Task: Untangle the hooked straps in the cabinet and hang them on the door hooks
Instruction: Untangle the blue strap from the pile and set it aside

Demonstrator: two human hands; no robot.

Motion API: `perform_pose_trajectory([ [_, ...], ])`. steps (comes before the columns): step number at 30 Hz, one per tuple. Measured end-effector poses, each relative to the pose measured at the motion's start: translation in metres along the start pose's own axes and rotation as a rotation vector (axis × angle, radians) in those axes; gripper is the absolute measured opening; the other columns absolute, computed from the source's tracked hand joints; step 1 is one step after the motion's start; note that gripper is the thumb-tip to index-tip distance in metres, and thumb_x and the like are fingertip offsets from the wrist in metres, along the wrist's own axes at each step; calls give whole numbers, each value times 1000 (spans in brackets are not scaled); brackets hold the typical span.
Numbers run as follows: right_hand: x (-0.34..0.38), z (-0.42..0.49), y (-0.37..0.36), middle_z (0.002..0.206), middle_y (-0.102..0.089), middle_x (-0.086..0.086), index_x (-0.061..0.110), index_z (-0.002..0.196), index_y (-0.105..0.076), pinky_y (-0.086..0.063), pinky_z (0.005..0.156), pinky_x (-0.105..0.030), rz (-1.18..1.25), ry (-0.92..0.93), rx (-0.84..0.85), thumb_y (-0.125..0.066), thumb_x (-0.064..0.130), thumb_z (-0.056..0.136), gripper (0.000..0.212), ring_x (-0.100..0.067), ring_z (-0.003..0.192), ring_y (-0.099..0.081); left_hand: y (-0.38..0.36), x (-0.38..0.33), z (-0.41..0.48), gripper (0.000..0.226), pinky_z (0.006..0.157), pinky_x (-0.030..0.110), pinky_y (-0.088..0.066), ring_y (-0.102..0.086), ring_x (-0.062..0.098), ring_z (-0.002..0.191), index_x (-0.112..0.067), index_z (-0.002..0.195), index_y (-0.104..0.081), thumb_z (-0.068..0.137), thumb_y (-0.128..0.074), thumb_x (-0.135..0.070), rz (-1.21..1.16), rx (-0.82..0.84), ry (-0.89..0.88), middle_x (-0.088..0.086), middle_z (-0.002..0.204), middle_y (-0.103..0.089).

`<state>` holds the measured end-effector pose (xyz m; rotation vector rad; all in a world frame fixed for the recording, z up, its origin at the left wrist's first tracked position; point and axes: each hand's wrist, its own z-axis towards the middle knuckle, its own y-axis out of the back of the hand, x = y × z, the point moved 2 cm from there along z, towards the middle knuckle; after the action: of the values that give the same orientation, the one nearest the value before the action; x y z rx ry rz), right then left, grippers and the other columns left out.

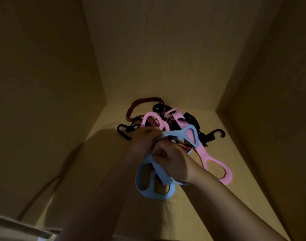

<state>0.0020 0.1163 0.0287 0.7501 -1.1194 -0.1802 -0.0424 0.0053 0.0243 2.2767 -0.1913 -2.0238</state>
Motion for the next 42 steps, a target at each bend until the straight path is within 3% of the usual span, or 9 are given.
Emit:
perform_pose_trajectory([
  [5,9,-2,6,81,-65,-11,5,85,-62,-46,65,-33,39,-75,-49,-56,10,88,9,-22,72,-59,18,-3,-9,20,47,21,-47,-58,10,46,-6,75,-64,90,-52,-12,-336,15,179,7,60,-61],
  [9,-12,-2,7,84,-63,-9,11,83,-61,-41,67,-31,-111,-155,-152,-51,4,87,13,-22,76,-56,36,-6,-21,21,36,13,-36,-46,6,34,-1,100,-61,94,-46,-12,-401,15,141,-2,44,-53],
  [13,-19,1,-3,97,-63,-10,6,97,-66,-47,69,-32,-208,-75,-45,-49,-4,78,27,-23,85,-56,54,-12,-33,23,35,13,-32,-39,4,34,-11,89,-63,95,-41,-8,-476,-60,-29,-1,48,-49],
  [20,-30,21,-25,102,-68,-6,10,105,-66,-46,98,-46,-487,-51,79,-64,29,84,28,-30,107,-60,60,-9,-45,22,49,18,-50,-63,6,53,-17,98,-61,93,-43,-6,-678,0,-43,-3,65,-69],
  [24,-20,16,-24,110,-67,-1,22,114,-63,-40,97,-44,-604,117,69,-29,35,85,47,-25,106,-59,58,-1,-46,24,51,18,-51,-64,6,56,-13,99,-62,91,-44,1,-612,-55,-31,-2,66,-68],
  [28,-3,15,-6,84,-67,-11,6,97,-67,-52,58,-41,-503,133,56,-47,14,78,29,-32,71,-63,59,-4,-46,22,48,17,-48,-62,6,53,-12,93,-64,90,-46,1,-510,-115,-31,-3,58,-66],
  [30,10,18,9,86,-65,-12,2,102,-64,-53,57,-40,-404,168,-23,-50,8,79,27,-30,72,-61,58,-13,-45,24,45,15,-46,-61,5,51,-12,85,-65,90,-47,1,-503,-111,-43,-5,56,-67],
  [33,28,21,35,81,-54,6,6,112,-61,-37,59,-7,-283,129,-176,-53,1,87,27,-3,72,-54,55,-31,-41,25,48,15,-47,-63,5,54,-12,80,-67,89,-47,1,-501,-82,-101,-7,59,-68],
  [42,81,38,92,90,-57,15,29,98,-55,-43,70,-12,-30,209,-303,-39,14,97,22,3,85,-54,49,-109,-24,17,43,14,-45,-59,5,44,-5,94,-64,88,-50,3,-406,-10,-228,1,56,-66],
])
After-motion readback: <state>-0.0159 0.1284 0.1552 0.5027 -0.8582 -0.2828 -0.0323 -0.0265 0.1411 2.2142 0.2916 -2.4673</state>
